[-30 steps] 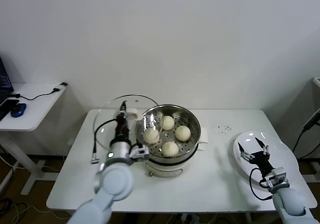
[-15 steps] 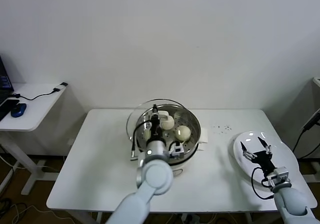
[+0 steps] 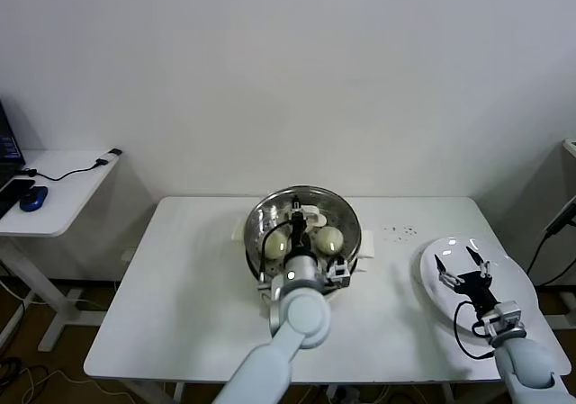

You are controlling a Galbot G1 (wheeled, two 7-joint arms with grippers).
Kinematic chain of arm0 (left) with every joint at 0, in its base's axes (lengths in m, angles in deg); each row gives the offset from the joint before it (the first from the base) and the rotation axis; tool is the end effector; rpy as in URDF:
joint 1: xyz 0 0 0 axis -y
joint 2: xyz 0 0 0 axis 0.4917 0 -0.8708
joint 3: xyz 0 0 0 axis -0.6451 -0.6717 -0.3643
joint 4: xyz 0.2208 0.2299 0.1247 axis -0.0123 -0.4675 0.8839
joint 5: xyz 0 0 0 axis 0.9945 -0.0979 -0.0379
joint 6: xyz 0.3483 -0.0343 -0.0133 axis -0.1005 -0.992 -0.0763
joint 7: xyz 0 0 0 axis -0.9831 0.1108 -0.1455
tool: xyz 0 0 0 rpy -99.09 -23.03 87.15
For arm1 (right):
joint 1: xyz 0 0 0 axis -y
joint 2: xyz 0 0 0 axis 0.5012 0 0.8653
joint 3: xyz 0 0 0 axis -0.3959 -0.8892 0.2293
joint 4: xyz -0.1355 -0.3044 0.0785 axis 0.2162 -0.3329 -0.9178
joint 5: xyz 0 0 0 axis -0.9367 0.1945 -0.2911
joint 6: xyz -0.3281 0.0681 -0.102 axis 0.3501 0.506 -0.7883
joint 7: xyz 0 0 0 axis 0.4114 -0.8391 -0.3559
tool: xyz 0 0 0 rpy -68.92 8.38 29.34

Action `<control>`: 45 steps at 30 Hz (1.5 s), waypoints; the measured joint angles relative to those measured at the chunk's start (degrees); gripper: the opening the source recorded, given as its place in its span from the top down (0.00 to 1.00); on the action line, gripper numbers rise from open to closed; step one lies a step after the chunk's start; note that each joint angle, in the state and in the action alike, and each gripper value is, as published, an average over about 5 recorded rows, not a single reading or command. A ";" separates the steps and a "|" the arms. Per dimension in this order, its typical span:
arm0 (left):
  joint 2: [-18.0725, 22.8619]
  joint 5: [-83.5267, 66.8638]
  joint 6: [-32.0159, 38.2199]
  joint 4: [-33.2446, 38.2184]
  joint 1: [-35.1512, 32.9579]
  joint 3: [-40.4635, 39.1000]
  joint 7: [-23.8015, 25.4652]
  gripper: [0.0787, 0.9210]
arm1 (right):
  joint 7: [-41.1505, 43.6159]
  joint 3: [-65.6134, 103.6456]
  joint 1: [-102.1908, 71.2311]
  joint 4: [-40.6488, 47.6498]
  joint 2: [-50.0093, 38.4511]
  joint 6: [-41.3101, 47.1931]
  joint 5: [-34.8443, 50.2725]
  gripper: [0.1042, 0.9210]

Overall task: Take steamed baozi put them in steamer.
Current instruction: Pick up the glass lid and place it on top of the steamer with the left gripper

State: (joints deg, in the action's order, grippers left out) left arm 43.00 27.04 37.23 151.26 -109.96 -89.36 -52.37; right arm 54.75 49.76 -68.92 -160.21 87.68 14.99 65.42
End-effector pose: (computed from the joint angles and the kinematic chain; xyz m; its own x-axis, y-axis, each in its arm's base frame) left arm 0.3196 -0.2213 -0.2567 -0.9970 -0.0586 0.0500 0.0474 0.0449 0.9979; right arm 0.2822 -0.2390 -0.3924 -0.9853 -0.0722 0.1551 -0.1100 0.9617 -0.2512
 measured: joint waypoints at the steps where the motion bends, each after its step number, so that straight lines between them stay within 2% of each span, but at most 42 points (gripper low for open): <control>1: 0.17 0.05 0.00 -0.28 0.06 -0.07 -0.08 0.92 | 0.01 0.01 0.01 0.03 0.05 -0.02 -0.04 0.12; 30: 1.05 0.90 0.01 -2.80 -0.38 0.20 -1.46 0.90 | 0.31 0.43 0.10 0.14 0.69 -0.31 -0.28 0.12; 34: 0.76 1.01 0.02 -2.49 -0.54 0.13 -1.11 0.80 | 0.39 0.58 0.08 0.17 0.72 -0.34 -0.29 0.12; 45: -1.14 1.07 0.02 1.32 -1.86 -0.92 0.55 0.42 | 0.58 0.79 0.28 0.53 0.63 -0.33 -0.29 0.12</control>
State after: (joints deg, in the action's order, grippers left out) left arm 41.86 28.12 37.25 152.57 -111.82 -90.29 -51.82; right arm 55.33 50.55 -68.63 -159.68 88.31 14.66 65.12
